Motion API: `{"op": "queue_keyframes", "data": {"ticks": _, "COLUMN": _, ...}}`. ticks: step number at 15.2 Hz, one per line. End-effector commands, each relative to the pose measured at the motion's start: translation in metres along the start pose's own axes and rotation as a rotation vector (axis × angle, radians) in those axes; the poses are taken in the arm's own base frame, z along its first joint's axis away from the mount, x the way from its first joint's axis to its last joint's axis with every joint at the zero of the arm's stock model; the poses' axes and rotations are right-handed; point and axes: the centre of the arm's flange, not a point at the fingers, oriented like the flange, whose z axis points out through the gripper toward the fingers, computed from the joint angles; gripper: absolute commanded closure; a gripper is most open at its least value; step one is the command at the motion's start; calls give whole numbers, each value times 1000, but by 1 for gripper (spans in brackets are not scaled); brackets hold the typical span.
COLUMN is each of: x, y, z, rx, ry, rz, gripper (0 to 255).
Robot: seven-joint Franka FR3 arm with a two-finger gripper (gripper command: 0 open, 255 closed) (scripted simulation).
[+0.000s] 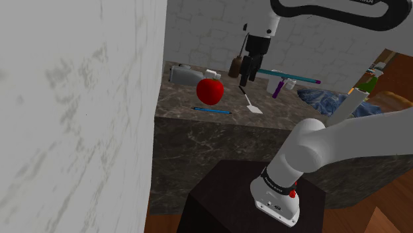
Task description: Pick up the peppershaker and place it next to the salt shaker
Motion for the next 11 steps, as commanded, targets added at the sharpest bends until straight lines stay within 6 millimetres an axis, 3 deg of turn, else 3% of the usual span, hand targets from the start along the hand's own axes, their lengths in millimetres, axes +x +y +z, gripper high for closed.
{"op": "queue_keyframes", "data": {"ticks": 1, "x": 0, "y": 0, "z": 0, "rx": 0, "ry": 0, "rz": 0, "gripper": 0}}
{"op": "queue_keyframes", "data": {"ticks": 11, "x": 88, "y": 88, "z": 27, "rx": -17, "ry": 30, "rz": -19, "gripper": 0}}
